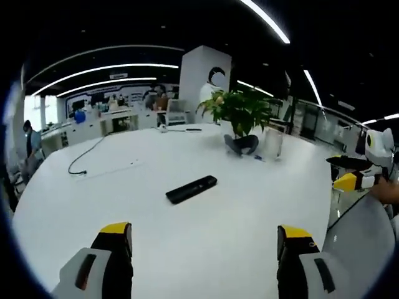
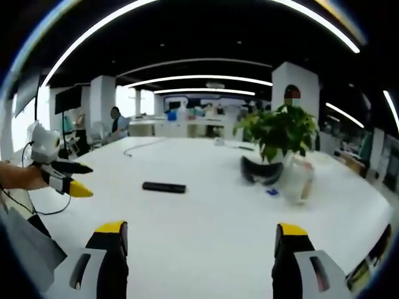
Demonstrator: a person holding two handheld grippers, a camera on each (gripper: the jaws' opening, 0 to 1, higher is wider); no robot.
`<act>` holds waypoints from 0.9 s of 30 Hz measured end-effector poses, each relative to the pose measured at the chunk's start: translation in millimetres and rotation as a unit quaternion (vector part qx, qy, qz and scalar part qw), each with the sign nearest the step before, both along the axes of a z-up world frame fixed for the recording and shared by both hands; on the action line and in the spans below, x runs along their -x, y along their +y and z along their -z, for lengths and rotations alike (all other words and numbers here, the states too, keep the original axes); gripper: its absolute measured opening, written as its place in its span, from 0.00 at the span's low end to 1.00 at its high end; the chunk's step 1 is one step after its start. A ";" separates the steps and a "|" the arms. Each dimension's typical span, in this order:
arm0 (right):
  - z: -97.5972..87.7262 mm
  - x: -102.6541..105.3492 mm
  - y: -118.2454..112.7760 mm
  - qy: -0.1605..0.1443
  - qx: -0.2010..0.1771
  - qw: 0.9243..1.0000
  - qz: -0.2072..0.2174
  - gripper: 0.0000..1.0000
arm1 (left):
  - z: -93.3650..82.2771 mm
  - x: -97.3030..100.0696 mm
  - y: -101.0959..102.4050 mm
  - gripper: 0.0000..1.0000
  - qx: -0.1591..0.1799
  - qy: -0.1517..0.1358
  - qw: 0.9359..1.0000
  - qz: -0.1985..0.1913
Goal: Press the specified remote control buttons in sequence, fully releasing each button before pressing the next.
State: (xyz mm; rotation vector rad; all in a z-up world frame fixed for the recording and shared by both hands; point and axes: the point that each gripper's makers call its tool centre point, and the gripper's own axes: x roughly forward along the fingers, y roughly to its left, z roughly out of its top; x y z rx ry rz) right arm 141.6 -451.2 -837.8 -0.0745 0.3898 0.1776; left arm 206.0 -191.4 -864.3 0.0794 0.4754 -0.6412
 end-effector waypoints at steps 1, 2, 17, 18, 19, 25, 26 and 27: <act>-0.4 -0.1 -1.4 -0.001 0.002 1.000 0.003 0.97 | 0.5 5.3 0.9 1.00 -0.002 0.000 1.000 -0.001; -1.3 -0.3 -2.5 -0.004 0.003 1.000 0.006 0.98 | 1.3 8.8 1.9 1.00 -0.004 0.001 1.000 -0.002; 2.1 -0.9 -6.6 0.003 0.011 1.000 0.016 0.99 | -9.3 64.0 22.2 1.00 -0.030 -0.037 0.998 -0.035; 1.8 -0.9 -7.3 0.002 0.012 1.000 0.018 0.99 | -9.6 67.1 25.2 1.00 -0.028 -0.040 0.998 -0.039; 1.4 -1.0 -7.5 0.001 0.012 1.000 0.018 0.99 | -9.4 68.0 26.4 1.00 -0.028 -0.041 0.998 -0.041; 2.0 -1.3 -10.5 0.003 0.009 1.000 0.026 0.99 | 1.4 64.7 46.4 1.00 -0.030 -0.054 0.994 -0.092; 2.8 -1.3 -10.0 0.005 0.011 1.000 0.026 0.99 | 4.1 63.5 44.5 1.00 -0.047 -0.048 0.995 -0.077; 4.5 -1.5 -9.6 0.008 0.016 1.000 0.025 0.99 | 5.5 64.4 45.9 1.00 -0.055 -0.042 0.995 -0.078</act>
